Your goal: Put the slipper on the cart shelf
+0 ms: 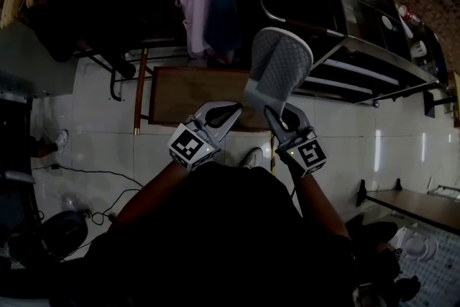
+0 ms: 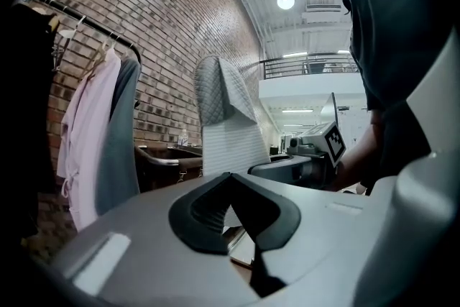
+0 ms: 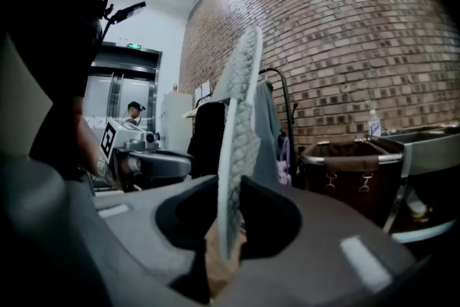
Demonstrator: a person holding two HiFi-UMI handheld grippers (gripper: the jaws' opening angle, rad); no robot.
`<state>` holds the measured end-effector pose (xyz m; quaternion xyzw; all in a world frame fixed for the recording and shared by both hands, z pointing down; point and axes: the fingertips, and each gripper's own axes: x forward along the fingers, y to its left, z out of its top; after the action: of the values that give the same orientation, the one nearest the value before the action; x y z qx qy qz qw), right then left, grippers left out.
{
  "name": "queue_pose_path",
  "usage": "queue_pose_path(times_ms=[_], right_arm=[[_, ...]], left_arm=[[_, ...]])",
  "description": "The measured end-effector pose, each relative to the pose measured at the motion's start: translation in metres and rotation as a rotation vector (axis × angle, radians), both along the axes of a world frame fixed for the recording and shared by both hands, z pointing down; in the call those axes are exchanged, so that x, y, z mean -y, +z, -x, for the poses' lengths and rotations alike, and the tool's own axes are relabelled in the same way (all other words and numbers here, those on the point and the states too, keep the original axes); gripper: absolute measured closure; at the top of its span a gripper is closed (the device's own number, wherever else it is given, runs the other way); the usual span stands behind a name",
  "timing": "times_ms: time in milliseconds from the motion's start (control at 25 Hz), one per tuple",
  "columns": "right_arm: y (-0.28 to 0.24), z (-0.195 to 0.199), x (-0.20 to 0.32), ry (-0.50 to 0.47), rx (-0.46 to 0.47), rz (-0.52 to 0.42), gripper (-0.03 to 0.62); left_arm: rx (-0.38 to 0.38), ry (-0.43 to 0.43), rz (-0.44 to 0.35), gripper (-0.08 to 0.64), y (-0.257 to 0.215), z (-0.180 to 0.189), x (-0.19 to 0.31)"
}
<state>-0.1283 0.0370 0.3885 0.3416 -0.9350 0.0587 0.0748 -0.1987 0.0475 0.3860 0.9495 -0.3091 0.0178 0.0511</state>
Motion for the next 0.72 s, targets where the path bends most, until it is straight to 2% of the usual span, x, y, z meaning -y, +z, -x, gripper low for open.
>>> queue_pose_path(times_ms=[480,720], right_arm=[[0.018,0.021,-0.010,0.084,-0.033,0.024,0.526],[0.022,0.006,-0.018,0.153,-0.025,0.038,0.526]], left_arm=[[-0.029,0.062,0.038,0.558,0.008,0.028,-0.009],[-0.039,0.130,0.054,0.558,0.017,0.015,-0.009]])
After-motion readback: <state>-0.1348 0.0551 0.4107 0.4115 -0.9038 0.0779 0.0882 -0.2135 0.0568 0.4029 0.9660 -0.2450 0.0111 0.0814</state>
